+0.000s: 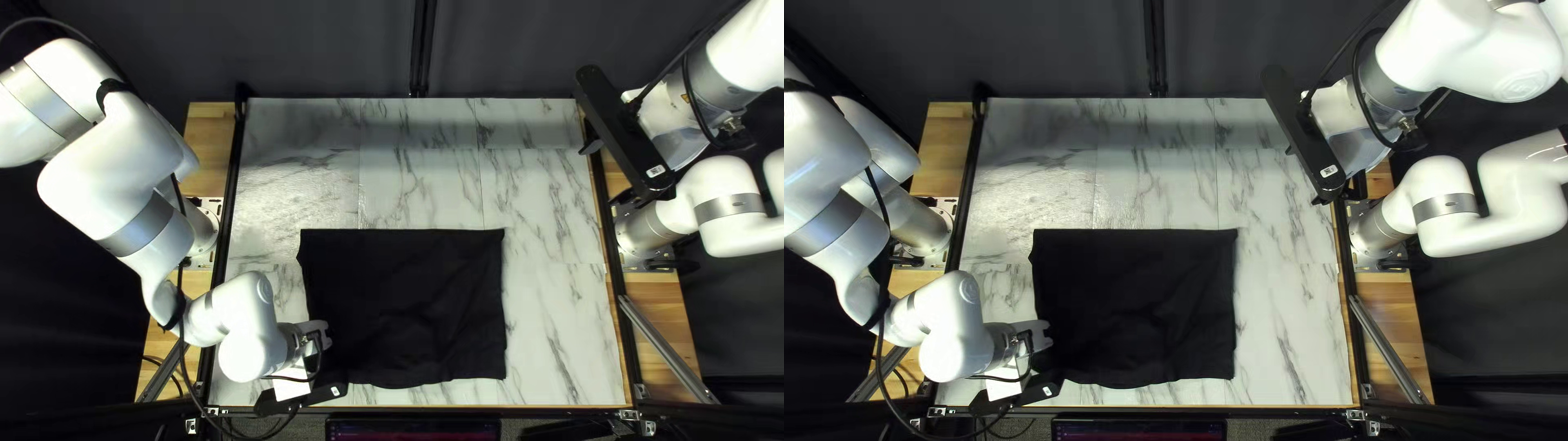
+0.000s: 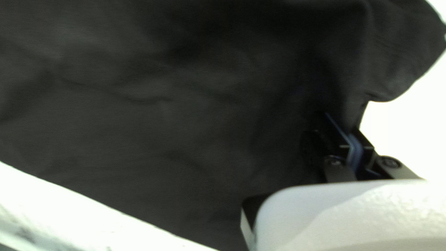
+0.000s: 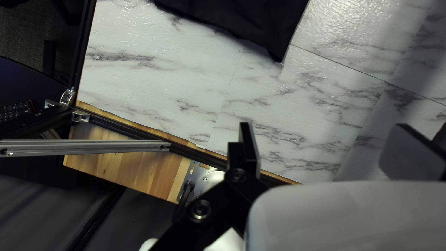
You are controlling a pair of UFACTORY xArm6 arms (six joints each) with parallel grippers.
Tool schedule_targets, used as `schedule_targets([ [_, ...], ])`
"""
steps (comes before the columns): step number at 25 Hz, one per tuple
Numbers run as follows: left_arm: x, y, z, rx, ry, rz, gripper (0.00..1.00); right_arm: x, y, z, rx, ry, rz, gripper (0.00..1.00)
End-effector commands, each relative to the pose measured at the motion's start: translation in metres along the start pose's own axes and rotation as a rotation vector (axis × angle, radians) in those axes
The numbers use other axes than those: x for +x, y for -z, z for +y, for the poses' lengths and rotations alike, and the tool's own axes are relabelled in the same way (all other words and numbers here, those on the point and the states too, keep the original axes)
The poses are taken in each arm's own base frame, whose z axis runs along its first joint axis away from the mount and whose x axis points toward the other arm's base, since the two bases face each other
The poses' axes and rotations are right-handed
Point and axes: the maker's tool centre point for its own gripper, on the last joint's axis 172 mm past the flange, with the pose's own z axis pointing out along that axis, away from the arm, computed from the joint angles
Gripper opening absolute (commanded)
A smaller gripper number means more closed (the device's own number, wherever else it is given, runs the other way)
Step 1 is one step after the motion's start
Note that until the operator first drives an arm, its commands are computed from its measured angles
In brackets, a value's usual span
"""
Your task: Fold t-shirt
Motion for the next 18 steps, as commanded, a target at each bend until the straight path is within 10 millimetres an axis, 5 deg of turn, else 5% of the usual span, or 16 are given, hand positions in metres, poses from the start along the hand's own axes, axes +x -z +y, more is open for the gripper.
schedule_targets([
  [1,0.001,0.003,-0.028,0.02,-0.037,-0.006,0.0,0.0,0.0,0.0,0.0,0.0,0.0,1.0],
  [18,0.033,0.031,-0.144,0.116,-0.191,0.001,0.0,0.0,0.0,0.0,0.0,0.0,0.0,1.0],
])
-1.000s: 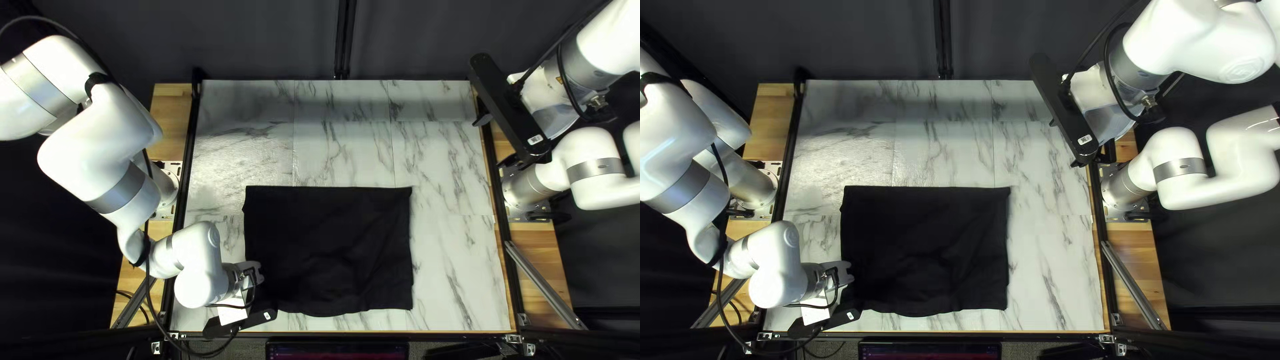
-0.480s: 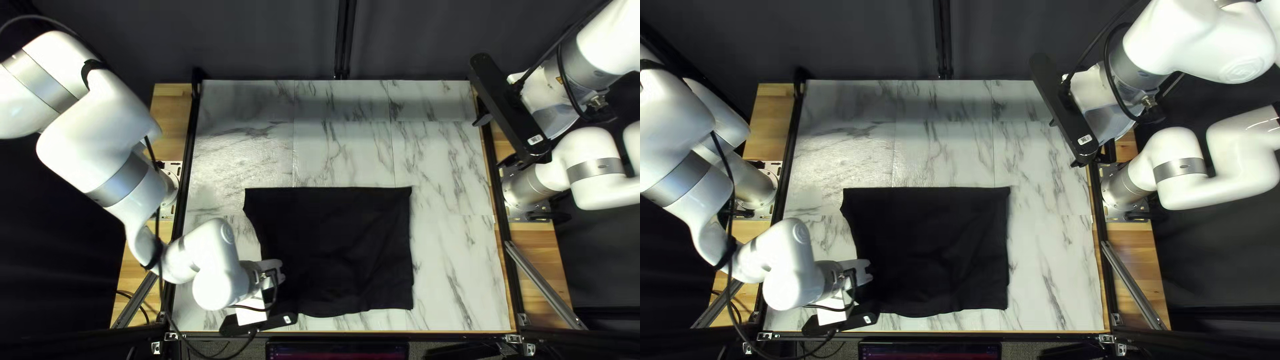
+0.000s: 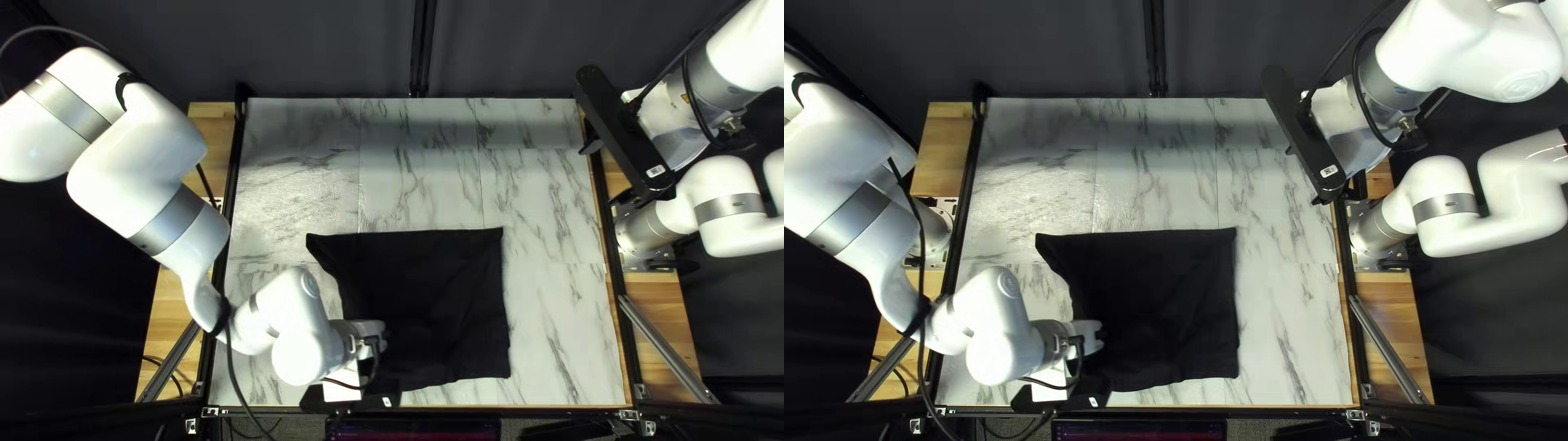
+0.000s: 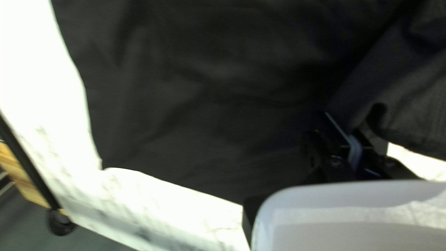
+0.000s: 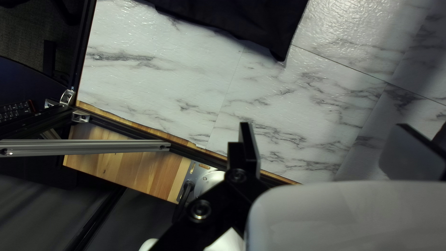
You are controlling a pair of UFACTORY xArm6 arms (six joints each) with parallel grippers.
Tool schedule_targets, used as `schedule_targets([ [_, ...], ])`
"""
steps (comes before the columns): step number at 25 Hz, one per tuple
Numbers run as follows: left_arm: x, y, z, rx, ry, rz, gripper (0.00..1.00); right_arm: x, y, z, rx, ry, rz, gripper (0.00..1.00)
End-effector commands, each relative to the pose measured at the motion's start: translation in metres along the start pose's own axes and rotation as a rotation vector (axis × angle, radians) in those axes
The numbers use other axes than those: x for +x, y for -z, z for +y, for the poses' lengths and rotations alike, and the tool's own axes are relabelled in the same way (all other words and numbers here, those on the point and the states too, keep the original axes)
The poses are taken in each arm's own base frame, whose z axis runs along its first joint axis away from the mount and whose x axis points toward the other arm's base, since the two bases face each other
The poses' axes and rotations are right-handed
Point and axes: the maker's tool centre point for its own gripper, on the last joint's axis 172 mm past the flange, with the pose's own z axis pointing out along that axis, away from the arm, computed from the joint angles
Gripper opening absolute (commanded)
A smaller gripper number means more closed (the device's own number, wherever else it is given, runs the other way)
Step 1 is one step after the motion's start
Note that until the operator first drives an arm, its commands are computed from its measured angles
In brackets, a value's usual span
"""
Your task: Fold t-shirt
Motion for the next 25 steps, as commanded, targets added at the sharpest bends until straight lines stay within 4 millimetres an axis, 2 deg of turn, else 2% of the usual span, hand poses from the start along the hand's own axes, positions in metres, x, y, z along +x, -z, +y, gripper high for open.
schedule_targets([
  [1,0.0,0.002,-0.029,0.022,-0.042,-0.001,0.0,0.0,0.0,0.0,0.0,0.0,0.0,1.0],
  [9,-0.008,0.006,-0.089,0.053,-0.108,0.005,0.0,0.0,0.0,0.0,0.0,0.0,0.0,1.0],
  [13,-0.012,0.008,-0.1,0.059,-0.129,0.005,0.0,0.0,0.0,0.0,0.0,0.0,0.0,1.0],
  [15,-0.013,0.008,-0.095,0.061,-0.131,0.004,0.0,0.0,0.0,0.0,0.0,0.0,0.0,1.0],
  [20,-0.014,0.008,-0.062,0.064,-0.115,-0.005,0.0,0.0,0.0,0.0,0.0,0.0,0.0,1.0],
  [25,-0.029,0.015,-0.009,0.053,-0.073,-0.025,0.0,0.0,0.0,0.0,0.0,0.0,0.0,1.0],
])
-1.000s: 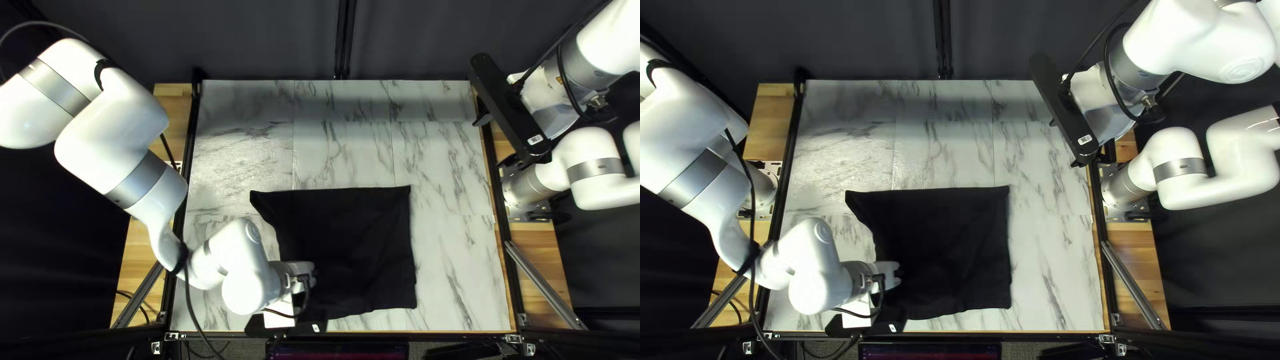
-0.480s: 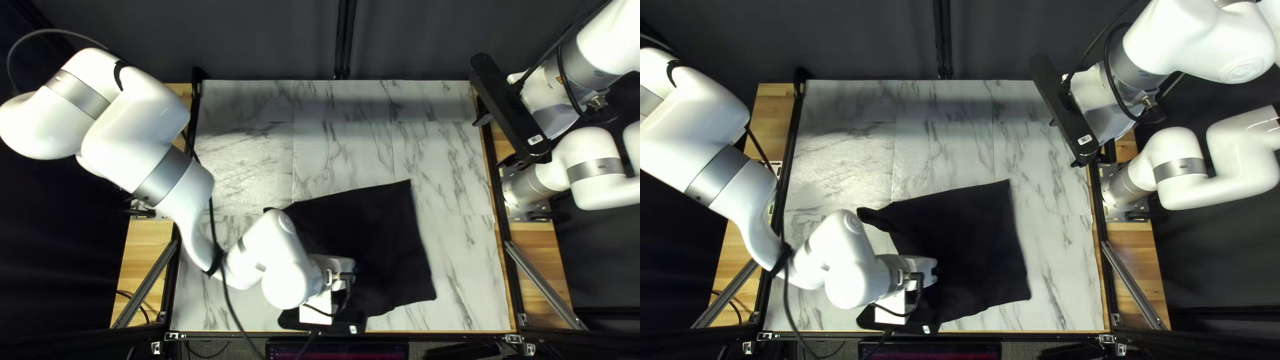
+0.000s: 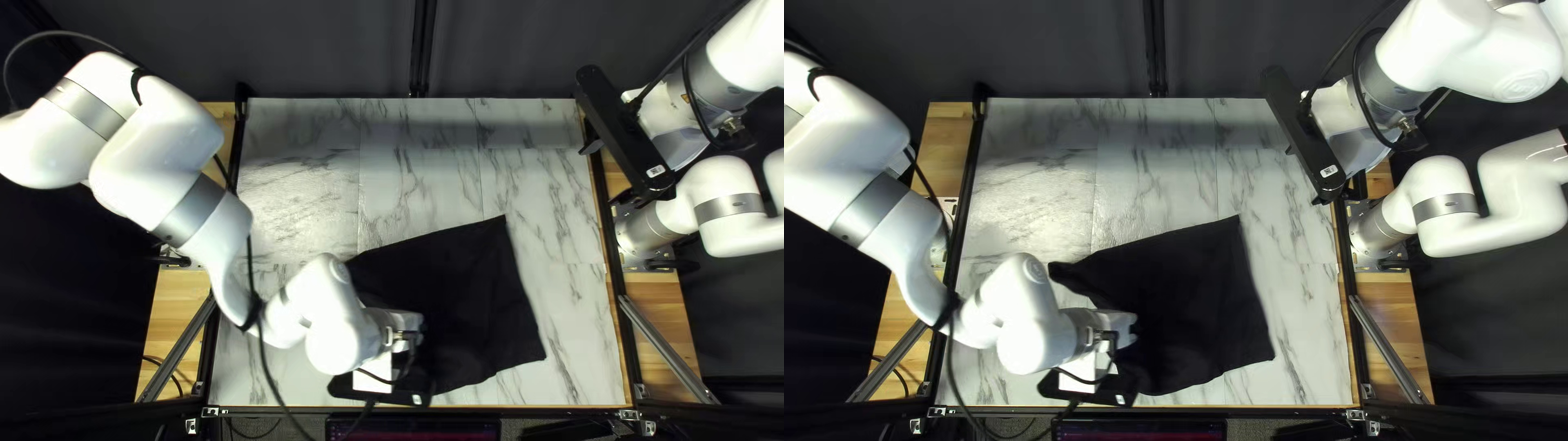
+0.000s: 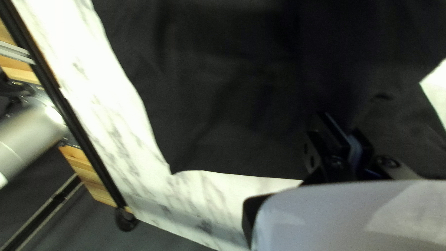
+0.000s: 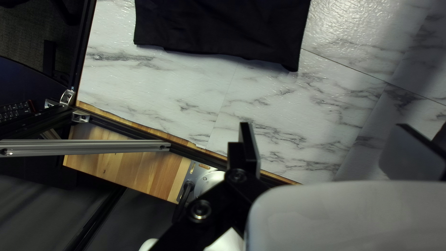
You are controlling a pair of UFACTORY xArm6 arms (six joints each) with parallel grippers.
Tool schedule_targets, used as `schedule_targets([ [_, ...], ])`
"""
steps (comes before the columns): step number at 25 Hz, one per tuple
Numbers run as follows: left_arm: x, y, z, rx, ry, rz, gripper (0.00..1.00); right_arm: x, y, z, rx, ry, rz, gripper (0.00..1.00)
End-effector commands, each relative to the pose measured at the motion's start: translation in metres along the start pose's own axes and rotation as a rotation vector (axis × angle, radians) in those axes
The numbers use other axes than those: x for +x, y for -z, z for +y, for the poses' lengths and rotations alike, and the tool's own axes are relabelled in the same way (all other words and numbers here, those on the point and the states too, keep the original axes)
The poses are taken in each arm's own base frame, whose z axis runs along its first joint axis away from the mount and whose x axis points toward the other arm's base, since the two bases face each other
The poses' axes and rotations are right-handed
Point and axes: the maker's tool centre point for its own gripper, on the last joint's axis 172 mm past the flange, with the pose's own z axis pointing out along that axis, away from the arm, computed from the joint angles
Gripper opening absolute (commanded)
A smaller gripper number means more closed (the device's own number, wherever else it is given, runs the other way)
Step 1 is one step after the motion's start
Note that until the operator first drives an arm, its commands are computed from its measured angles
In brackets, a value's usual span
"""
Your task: Fold t-shirt
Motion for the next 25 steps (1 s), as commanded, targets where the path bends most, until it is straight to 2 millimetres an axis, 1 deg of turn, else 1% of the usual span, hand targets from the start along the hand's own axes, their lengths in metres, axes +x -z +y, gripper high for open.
schedule_targets([
  [1,-0.01,0.013,0.045,-0.009,0.044,-0.016,0.0,0.0,0.0,0.0,0.0,0.0,0.0,1.0],
  [2,-0.012,0.016,0.052,-0.014,0.051,-0.021,0.0,0.0,0.0,0.0,0.0,0.0,0.0,1.0],
  [3,-0.016,0.024,0.067,-0.024,0.066,-0.032,0.0,0.0,0.0,0.0,0.0,0.0,0.0,1.0],
  [5,-0.02,0.037,0.083,-0.035,0.083,-0.048,0.0,0.0,0.0,0.0,0.0,0.0,0.0,1.0],
  [6,-0.021,0.048,0.094,-0.042,0.096,-0.062,0.0,0.0,0.0,0.0,0.0,0.0,0.0,1.0],
  [8,-0.021,0.059,0.104,-0.049,0.11,-0.082,0.0,0.0,0.0,0.0,0.0,0.0,0.0,1.0],
  [11,-0.022,0.066,0.113,-0.06,0.128,-0.105,0.0,0.0,0.0,0.0,0.0,0.0,0.0,1.0],
  [15,-0.023,0.065,0.122,-0.067,0.146,-0.12,0.0,0.0,0.0,0.0,0.0,0.0,0.0,1.0],
  [18,-0.031,0.067,0.134,-0.072,0.164,-0.13,0.0,0.0,0.0,0.0,0.0,0.0,0.0,1.0],
  [22,-0.042,0.082,0.151,-0.074,0.189,-0.151,0.0,0.0,0.0,0.0,0.0,0.0,0.0,1.0],
  [25,-0.049,0.092,0.161,-0.075,0.202,-0.169,0.0,0.0,0.0,0.0,0.0,0.0,0.0,1.0],
])
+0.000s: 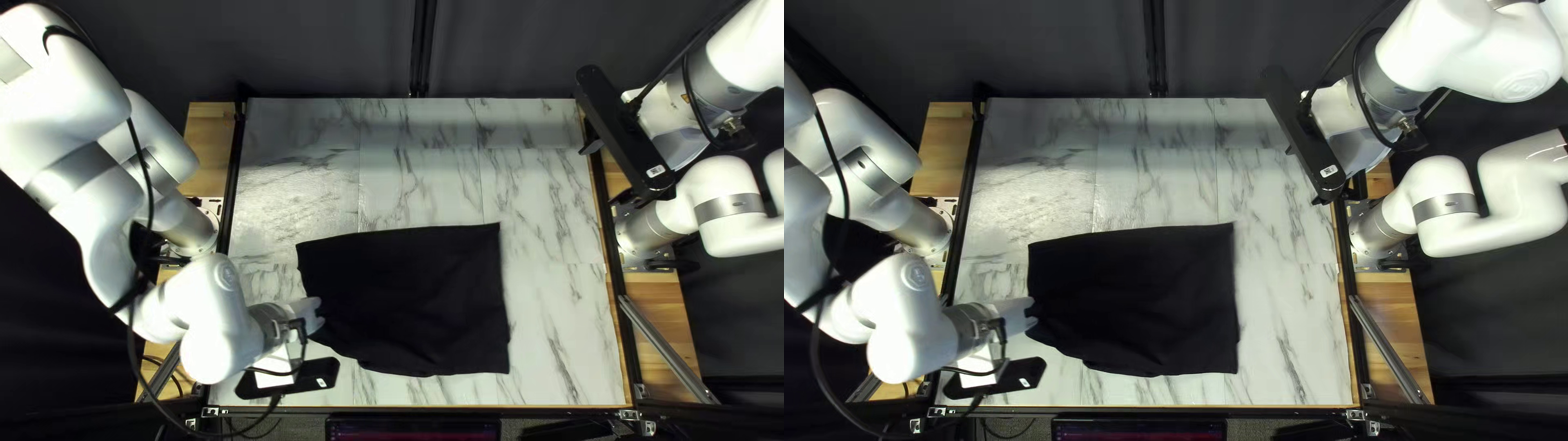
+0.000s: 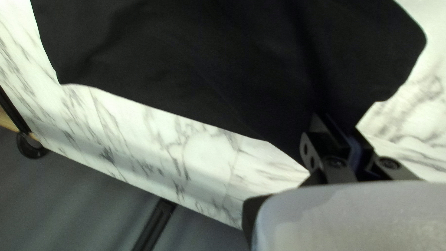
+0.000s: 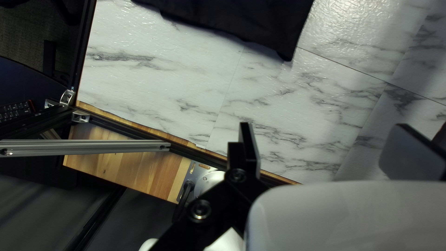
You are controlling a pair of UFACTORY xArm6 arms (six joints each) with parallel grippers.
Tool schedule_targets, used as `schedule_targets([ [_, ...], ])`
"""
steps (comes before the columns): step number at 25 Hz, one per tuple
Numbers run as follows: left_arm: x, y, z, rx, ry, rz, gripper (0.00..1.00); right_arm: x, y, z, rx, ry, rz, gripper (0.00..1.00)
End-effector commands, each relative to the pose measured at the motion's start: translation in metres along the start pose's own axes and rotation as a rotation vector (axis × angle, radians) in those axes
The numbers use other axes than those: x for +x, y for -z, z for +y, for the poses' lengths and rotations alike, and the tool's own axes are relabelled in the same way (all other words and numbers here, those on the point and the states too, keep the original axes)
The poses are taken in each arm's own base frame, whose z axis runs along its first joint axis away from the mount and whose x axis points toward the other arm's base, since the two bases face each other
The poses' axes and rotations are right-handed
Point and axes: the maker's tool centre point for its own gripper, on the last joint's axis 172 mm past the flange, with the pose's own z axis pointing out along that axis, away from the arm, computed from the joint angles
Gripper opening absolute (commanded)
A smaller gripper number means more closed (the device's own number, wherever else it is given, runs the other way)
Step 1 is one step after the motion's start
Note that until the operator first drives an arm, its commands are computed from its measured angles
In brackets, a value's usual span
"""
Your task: Fold t-shirt
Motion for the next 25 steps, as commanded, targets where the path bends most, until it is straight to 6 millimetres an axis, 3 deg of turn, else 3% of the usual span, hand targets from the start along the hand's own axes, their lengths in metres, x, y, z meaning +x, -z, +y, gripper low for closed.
schedule_targets([
  [1,-0.014,0.011,0.015,-0.004,0.025,-0.026,0.0,0.0,0.0,0.0,0.0,0.0,0.0,1.0],
  [7,-0.014,0.012,0.014,-0.004,0.039,-0.039,0.0,0.0,0.0,0.0,0.0,0.0,0.0,1.0],
  [16,-0.003,0.012,-0.04,0.023,-0.014,-0.031,0.0,0.0,0.0,0.0,0.0,0.0,0.0,1.0],
  [25,-0.006,0.016,-0.058,0.059,-0.061,-0.024,0.0,0.0,0.0,0.0,0.0,0.0,0.0,1.0],
])
